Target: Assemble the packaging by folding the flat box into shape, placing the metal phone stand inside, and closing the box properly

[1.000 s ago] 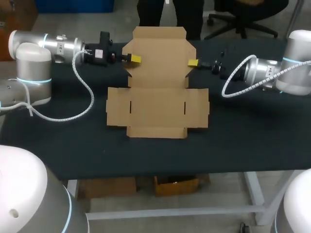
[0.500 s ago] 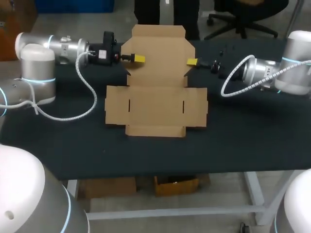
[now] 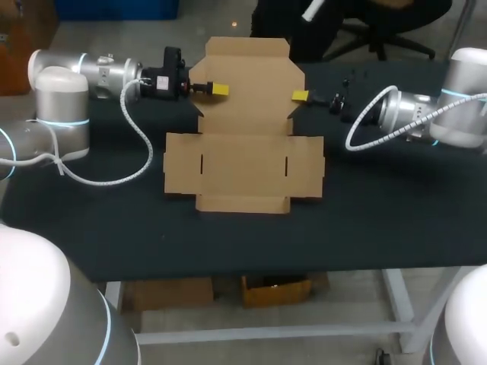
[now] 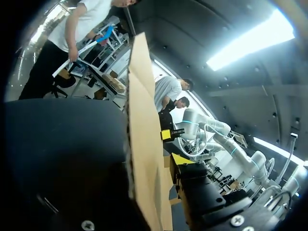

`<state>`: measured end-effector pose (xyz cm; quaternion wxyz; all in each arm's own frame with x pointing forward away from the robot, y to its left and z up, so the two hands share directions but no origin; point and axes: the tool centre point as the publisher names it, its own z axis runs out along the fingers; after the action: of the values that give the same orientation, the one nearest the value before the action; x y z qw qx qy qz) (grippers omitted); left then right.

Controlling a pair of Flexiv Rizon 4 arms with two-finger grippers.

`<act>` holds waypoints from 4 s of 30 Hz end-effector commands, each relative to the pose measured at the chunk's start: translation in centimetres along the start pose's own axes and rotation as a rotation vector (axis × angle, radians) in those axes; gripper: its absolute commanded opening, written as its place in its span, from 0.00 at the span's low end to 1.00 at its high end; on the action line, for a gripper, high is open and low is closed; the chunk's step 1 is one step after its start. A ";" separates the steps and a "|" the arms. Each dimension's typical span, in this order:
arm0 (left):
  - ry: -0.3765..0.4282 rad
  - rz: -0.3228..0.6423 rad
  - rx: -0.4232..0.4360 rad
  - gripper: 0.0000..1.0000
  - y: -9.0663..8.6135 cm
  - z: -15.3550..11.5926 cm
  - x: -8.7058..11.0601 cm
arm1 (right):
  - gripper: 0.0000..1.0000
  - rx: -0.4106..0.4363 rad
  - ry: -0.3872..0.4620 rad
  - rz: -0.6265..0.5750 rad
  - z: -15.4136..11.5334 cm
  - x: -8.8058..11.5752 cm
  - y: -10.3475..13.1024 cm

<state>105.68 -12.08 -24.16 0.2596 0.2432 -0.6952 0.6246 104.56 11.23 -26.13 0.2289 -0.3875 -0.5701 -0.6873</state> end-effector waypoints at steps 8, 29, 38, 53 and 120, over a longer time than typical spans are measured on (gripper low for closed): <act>0.028 0.010 -0.001 0.30 -0.3 0.2 -0.4 | 0.00 -0.002 0.017 -0.003 0.1 -0.4 0.1; 0.035 0.018 -0.008 0.00 -0.2 -0.3 -0.3 | 0.38 -0.004 -0.002 -0.006 -0.7 0.2 0.3; 0.031 0.037 -0.009 0.00 -0.9 -1.0 -0.2 | 0.35 -0.021 -0.083 -0.018 -3.6 1.5 0.2; 0.037 0.093 0.012 0.00 -3.5 -0.9 -1.2 | 0.00 -0.045 -0.254 -0.049 -8.9 5.2 -1.7; 0.072 0.227 0.024 0.00 -6.7 0.3 -0.9 | 0.00 0.018 -0.662 -0.309 -16.8 9.4 -10.7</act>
<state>110.42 -13.09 -20.07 0.2092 0.1502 -0.6972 0.6691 87.22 -1.07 -25.95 -0.0641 -0.4972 -0.6741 -0.5424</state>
